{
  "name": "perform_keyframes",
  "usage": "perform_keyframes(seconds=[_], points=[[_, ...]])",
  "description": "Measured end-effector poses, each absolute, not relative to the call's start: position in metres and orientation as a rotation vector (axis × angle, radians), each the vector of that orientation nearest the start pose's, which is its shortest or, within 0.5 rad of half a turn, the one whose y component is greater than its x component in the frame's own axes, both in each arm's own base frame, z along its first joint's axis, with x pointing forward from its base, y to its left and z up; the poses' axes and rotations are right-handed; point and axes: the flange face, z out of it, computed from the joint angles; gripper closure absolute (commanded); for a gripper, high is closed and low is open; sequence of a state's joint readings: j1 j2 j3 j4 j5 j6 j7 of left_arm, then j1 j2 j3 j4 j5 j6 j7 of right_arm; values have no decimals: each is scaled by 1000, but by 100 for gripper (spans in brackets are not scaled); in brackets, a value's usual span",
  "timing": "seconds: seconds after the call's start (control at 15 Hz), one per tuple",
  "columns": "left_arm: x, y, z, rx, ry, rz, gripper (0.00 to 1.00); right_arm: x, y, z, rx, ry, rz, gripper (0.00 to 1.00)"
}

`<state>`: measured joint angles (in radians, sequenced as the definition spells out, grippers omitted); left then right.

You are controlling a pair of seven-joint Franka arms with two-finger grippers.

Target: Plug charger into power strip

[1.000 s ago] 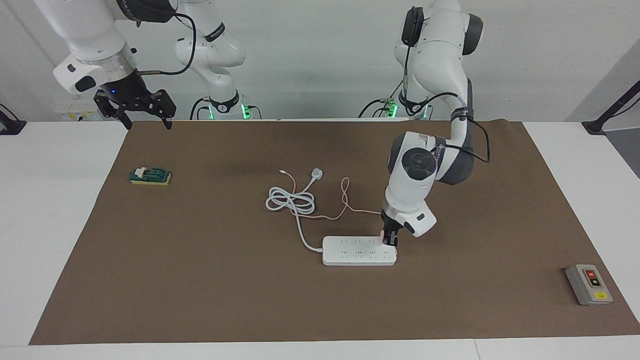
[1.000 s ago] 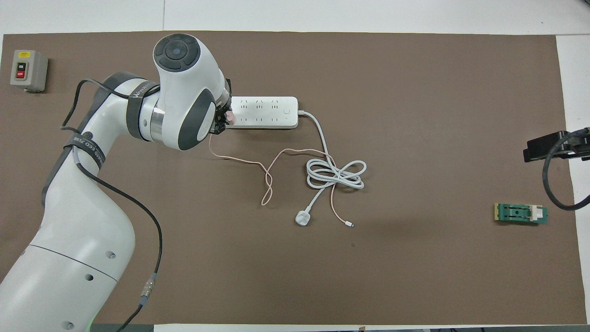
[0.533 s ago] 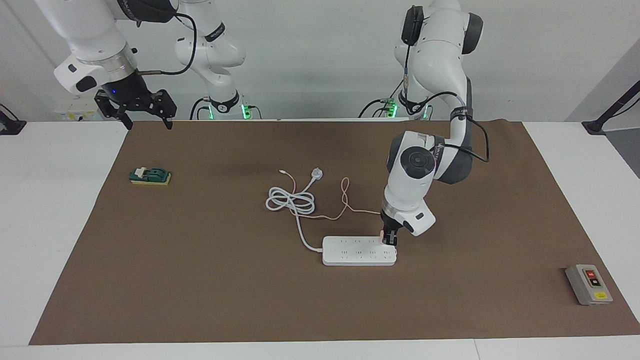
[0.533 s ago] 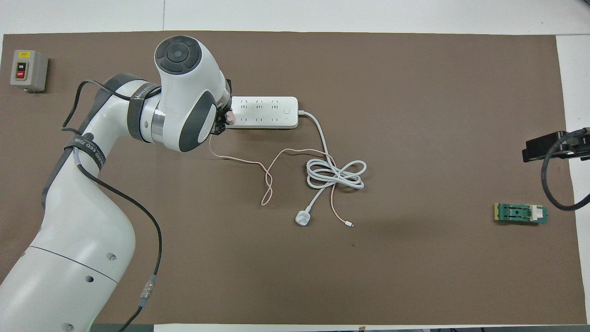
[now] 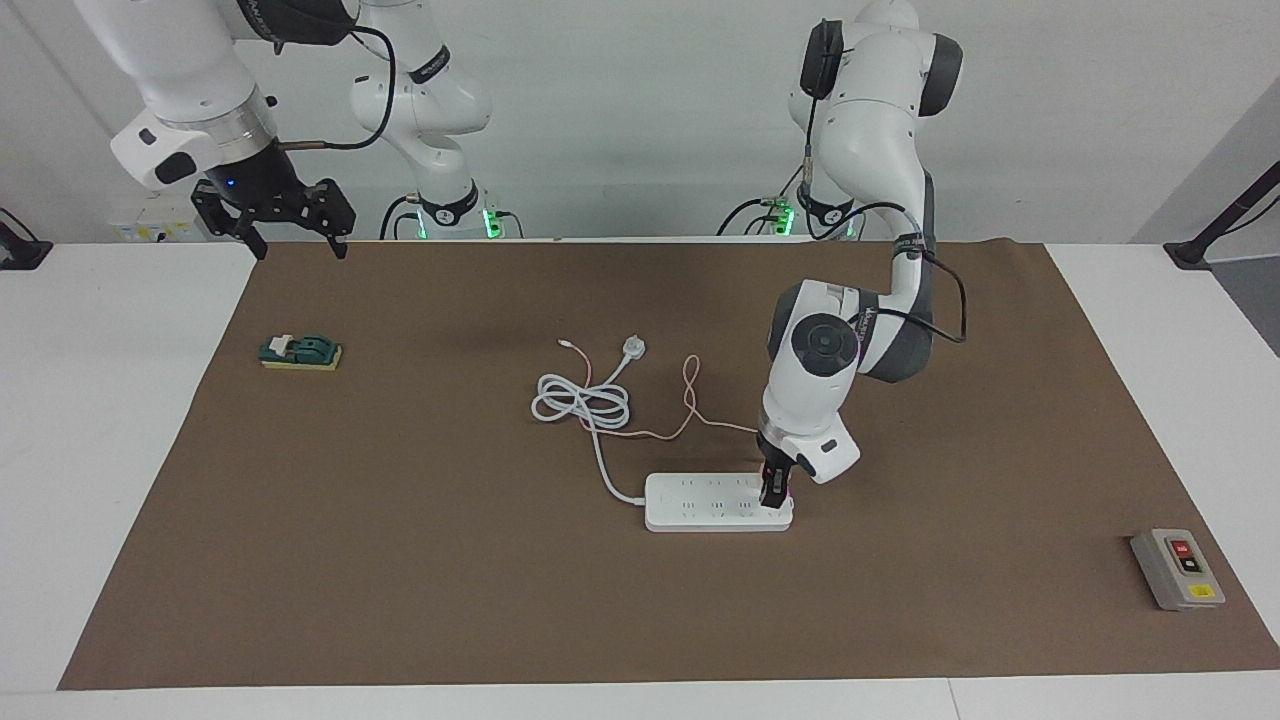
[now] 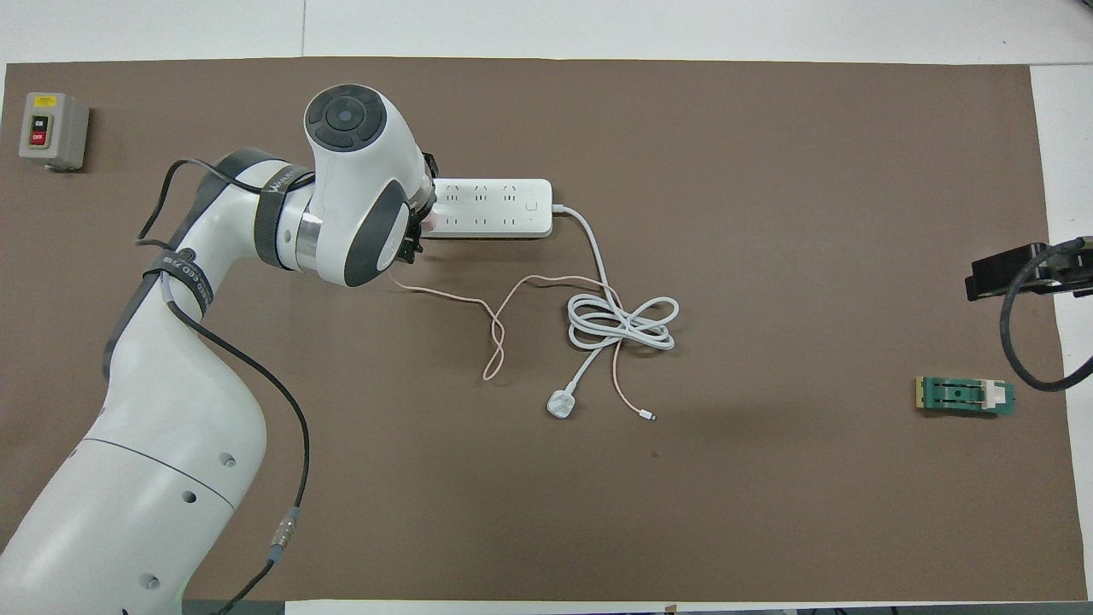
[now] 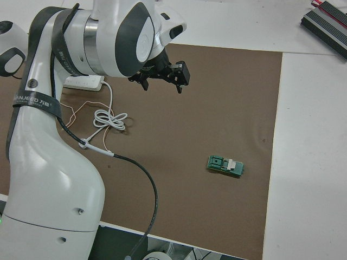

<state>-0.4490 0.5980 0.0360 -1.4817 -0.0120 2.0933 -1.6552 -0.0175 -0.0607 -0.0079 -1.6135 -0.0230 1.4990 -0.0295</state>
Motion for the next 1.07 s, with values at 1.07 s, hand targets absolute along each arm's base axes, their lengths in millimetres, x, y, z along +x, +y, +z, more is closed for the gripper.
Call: perform_keyframes(seconds=[1.07], points=[[641, -178, 503, -2993, -1078, -106, 0, 527, -16, 631, -3161, -5, 86, 0]])
